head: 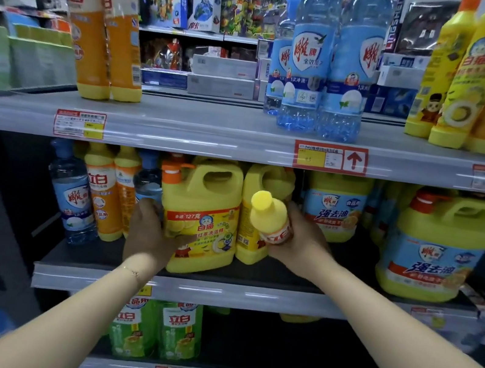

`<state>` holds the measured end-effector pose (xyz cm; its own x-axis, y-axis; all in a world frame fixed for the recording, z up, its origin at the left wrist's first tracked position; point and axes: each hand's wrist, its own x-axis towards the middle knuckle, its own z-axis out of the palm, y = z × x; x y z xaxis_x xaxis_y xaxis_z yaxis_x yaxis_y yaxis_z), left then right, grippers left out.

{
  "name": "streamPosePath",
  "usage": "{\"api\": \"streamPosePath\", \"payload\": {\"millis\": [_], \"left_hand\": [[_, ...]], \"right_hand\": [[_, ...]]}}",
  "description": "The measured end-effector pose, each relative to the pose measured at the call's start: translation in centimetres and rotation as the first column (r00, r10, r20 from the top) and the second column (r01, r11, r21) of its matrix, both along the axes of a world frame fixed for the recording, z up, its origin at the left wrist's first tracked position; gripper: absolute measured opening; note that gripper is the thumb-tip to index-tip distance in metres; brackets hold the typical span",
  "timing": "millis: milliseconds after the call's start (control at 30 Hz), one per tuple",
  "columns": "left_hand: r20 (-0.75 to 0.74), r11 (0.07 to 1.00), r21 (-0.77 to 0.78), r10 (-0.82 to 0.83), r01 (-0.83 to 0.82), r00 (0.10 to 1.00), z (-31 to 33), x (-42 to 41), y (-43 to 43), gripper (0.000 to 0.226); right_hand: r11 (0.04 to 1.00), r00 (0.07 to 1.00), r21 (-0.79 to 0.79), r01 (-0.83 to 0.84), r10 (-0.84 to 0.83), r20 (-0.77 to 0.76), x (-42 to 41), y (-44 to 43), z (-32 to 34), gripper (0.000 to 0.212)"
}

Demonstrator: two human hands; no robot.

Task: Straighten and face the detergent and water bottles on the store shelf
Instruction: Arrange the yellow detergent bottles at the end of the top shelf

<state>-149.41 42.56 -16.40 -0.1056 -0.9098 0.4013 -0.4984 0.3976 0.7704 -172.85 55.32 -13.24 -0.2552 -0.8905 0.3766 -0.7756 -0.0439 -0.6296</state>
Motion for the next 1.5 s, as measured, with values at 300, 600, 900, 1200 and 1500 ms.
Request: {"api": "streamPosePath", "payload": {"millis": [300,600,900,1200,1500], "left_hand": [[-0.164,0.826,-0.021,-0.558,0.563,0.813,4.1,3.9,6.4,0.066],[-0.341,0.864,-0.241,-0.501,0.441,0.795,14.4,7.8,6.0,0.050],[-0.499,0.936,-0.318,-0.299,0.149,0.814,24.1,7.8,0.3,0.037],[-0.390,0.989,-0.126,-0.124,0.081,0.912,24.5,4.5,-6.9,0.047],[-0.350,0.966,0.001,-0.241,0.257,0.905,24.8,1.8,-9.3,0.044]], "right_hand": [[0.908,0.913,-0.100,-0.406,0.409,0.008,9.1,1.0,6.2,0.062],[0.840,0.849,-0.335,-0.426,0.500,0.174,16.3,-3.9,14.7,0.060],[0.879,0.804,-0.364,-0.308,0.445,0.395,18.9,-8.9,22.8,0.054],[0.984,0.942,-0.094,-0.154,0.174,0.286,15.4,-15.4,21.2,0.040],[0.987,0.960,-0.026,-0.156,0.158,0.232,15.0,-18.0,20.3,0.062]]}}
